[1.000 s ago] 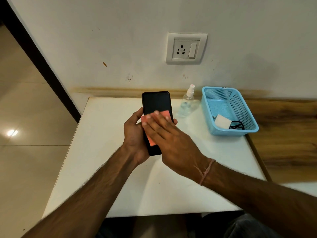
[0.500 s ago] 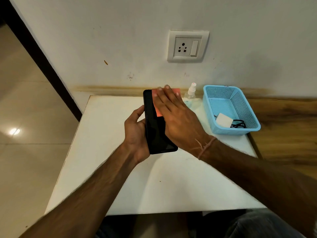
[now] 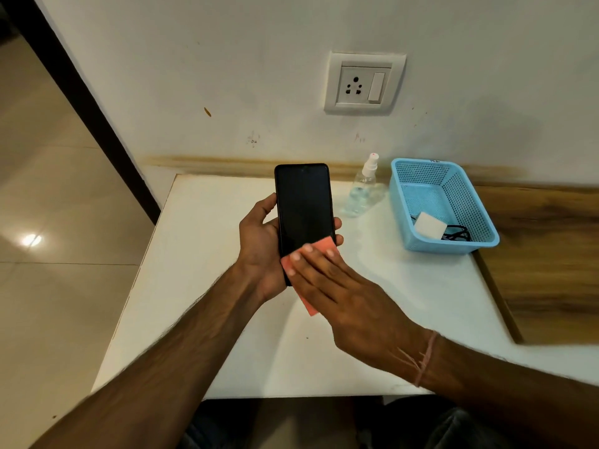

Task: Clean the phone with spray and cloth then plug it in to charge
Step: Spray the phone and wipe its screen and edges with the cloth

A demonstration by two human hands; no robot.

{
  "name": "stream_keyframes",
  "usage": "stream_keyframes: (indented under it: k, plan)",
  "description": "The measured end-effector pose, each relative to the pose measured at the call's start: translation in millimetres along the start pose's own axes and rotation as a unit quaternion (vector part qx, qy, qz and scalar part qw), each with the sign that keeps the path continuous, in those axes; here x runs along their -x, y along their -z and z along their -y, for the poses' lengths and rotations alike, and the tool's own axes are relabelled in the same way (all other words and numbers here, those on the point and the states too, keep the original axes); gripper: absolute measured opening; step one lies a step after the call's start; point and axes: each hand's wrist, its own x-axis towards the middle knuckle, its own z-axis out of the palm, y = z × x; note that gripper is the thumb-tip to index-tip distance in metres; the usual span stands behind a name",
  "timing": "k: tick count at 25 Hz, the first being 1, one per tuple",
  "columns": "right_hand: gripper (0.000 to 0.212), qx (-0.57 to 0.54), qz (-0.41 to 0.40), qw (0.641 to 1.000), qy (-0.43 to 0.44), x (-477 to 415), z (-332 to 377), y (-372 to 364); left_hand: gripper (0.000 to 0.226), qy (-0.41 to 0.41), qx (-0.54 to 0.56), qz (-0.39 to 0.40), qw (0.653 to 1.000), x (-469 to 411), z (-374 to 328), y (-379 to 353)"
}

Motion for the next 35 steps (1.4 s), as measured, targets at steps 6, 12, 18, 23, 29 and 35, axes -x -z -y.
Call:
stream_keyframes:
  k: [6, 12, 18, 23, 29, 35]
  plan:
    - [0.068, -0.020, -0.026, 0.998, -0.053, -9, -35, 13, 0.068, -0.009, -0.025, -0.043, 0.999, 0, -1, -2]
    - [0.067, -0.042, -0.063, 0.988, -0.134, -67, -35, 16, 0.055, -0.010, -0.014, -0.047, 0.999, 7, 1, -9]
    - [0.069, -0.045, -0.029, 0.998, -0.019, -14, -1, 4, 0.077, 0.021, 0.016, 0.015, 1.000, 6, -1, -4]
    - [0.059, -0.030, -0.041, 0.999, 0.018, -13, -26, 16, 0.071, 0.034, -0.008, 0.009, 0.999, 5, -2, -3]
    - [0.043, -0.022, -0.058, 0.997, 0.049, -40, -48, 24, 0.069, 0.047, -0.005, 0.008, 0.999, 8, 0, -8]
    - [0.035, -0.012, -0.067, 0.992, 0.108, -49, -60, 36, 0.062, 0.052, 0.009, 0.018, 0.998, 6, 5, -7]
